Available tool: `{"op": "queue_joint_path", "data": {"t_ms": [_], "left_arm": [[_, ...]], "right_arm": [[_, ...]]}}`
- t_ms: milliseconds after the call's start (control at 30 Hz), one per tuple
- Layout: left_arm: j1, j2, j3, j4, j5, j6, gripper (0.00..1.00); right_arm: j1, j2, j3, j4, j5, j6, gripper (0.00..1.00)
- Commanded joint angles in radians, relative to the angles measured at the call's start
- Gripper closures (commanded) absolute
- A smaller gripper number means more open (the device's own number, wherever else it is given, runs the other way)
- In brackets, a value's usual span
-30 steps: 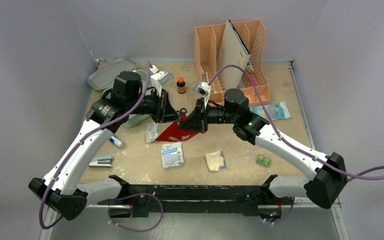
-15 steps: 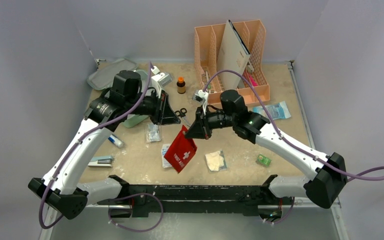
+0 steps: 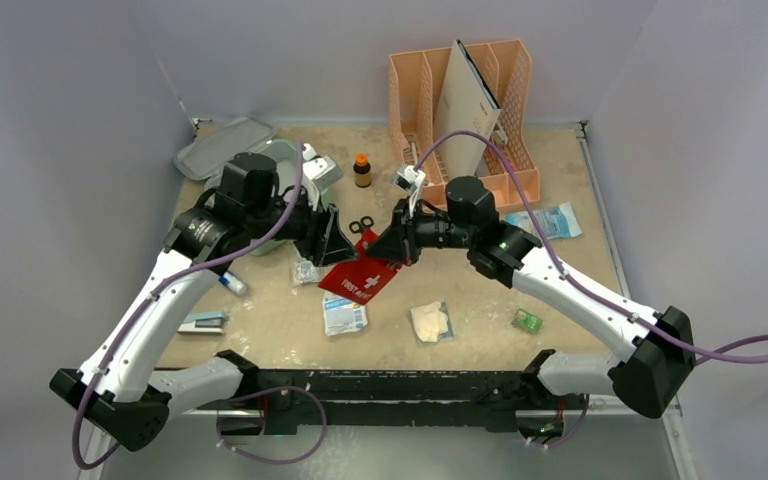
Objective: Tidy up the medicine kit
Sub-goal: Zip the medicine pouch.
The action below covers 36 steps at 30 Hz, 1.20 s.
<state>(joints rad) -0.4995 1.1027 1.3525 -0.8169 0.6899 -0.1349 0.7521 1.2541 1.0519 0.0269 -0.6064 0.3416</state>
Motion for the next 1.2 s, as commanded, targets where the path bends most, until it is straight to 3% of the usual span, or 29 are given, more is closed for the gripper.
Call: {"op": "queue_joint_path", "data": {"t_ms": [0,233,367,433,500,567,700,800,933,1167], "left_arm": [[0.003,-0.004,-0.067,0.044,-0.067,0.11,0.44],[0.003,0.016,-0.092,0.042,-0.065,0.215,0.44],[0.003,0.012,-0.124,0.119,-0.024,0.235,0.49],[0.003,0.015,-0.139,0.157,-0.005,0.229,0.63],[0.003,0.015,-0.141,0.173,-0.001,0.234,0.9],[0.003,-0.001,-0.151,0.188,-0.01,0.249,1.0],[0.003,-0.055,-0.193,0.239,0.048,0.287,1.0],[0.003,-0.064,-0.21,0.245,0.142,0.312,1.0],[0.003,-0.069,-0.221,0.257,0.243,0.332,1.0],[0.003,-0.068,-0.233,0.28,0.334,0.335,1.0]], "right_arm": [[-0.002,-0.03,0.048,0.081,0.036,0.028,1.0],[-0.002,-0.035,0.08,0.07,0.034,0.029,1.0],[-0.003,-0.026,0.091,0.078,0.017,0.052,1.0],[-0.003,-0.025,0.086,0.081,0.014,0.08,1.0],[-0.002,-0.028,0.083,0.078,0.0,0.095,1.0],[-0.004,-0.039,0.108,0.019,-0.009,0.083,0.89],[-0.006,-0.112,0.178,-0.204,0.017,-0.029,0.53],[-0.008,-0.161,0.226,-0.296,0.043,-0.094,0.37],[-0.012,-0.146,0.3,-0.41,0.051,-0.166,0.37],[-0.014,-0.098,0.333,-0.453,0.018,-0.233,0.39]]}}
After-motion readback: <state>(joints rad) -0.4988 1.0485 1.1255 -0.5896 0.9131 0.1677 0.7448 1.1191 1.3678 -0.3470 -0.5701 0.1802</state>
